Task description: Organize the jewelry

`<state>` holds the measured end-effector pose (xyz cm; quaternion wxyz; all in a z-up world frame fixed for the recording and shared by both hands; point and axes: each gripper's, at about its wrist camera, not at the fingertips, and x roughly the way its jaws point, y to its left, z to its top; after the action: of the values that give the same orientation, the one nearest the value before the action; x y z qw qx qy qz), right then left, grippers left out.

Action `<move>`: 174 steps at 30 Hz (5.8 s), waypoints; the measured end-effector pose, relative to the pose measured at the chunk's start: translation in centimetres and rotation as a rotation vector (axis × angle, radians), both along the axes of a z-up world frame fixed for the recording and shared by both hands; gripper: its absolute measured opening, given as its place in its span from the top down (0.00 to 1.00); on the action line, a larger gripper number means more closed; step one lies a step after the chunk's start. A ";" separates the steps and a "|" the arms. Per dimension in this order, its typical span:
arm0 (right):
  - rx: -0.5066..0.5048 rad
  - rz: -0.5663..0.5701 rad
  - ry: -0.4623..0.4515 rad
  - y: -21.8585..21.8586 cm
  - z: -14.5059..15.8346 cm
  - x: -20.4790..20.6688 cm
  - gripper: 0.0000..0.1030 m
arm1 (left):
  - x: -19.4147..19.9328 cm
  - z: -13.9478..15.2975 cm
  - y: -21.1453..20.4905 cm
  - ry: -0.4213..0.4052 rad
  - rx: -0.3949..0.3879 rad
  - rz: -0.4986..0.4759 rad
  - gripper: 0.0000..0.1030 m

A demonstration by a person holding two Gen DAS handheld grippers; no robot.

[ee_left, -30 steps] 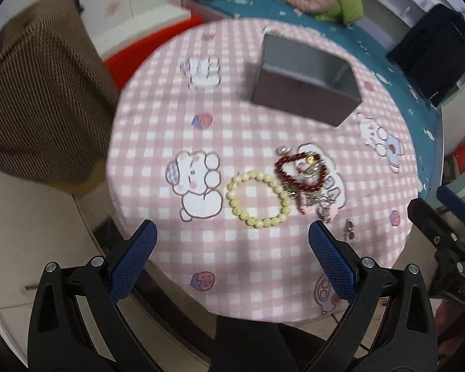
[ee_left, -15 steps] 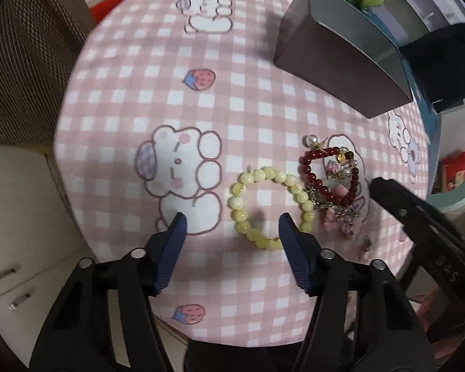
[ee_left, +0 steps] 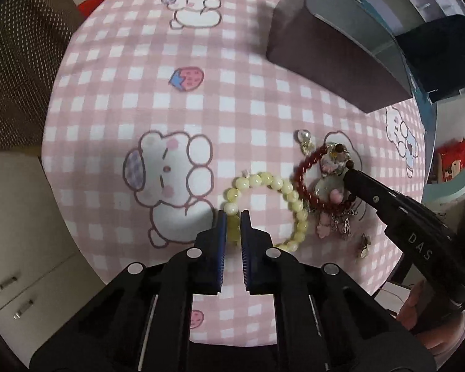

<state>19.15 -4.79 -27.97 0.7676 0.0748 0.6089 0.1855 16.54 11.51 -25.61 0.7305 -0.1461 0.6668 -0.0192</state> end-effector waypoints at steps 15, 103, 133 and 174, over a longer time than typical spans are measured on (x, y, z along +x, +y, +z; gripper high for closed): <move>0.046 -0.008 -0.171 -0.5 7.2 0.7 0.94 | 1.2 7.4 0.5 -0.244 -0.096 -0.044 0.92; 0.081 0.101 -0.177 2.7 7.8 9.3 0.57 | 6.5 7.2 0.1 -0.276 0.037 0.044 0.62; -0.082 0.004 -0.191 -2.5 5.1 1.5 0.57 | 4.4 1.5 -4.2 -0.169 -0.041 -0.144 0.54; 0.018 0.154 0.007 0.2 -0.4 0.8 0.85 | 2.5 -0.1 -5.2 -0.164 -0.046 -0.124 0.90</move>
<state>19.91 -4.62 -28.33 0.7482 0.0353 0.6139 0.2490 19.09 6.32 -25.74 0.7766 -0.1193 0.6119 -0.0914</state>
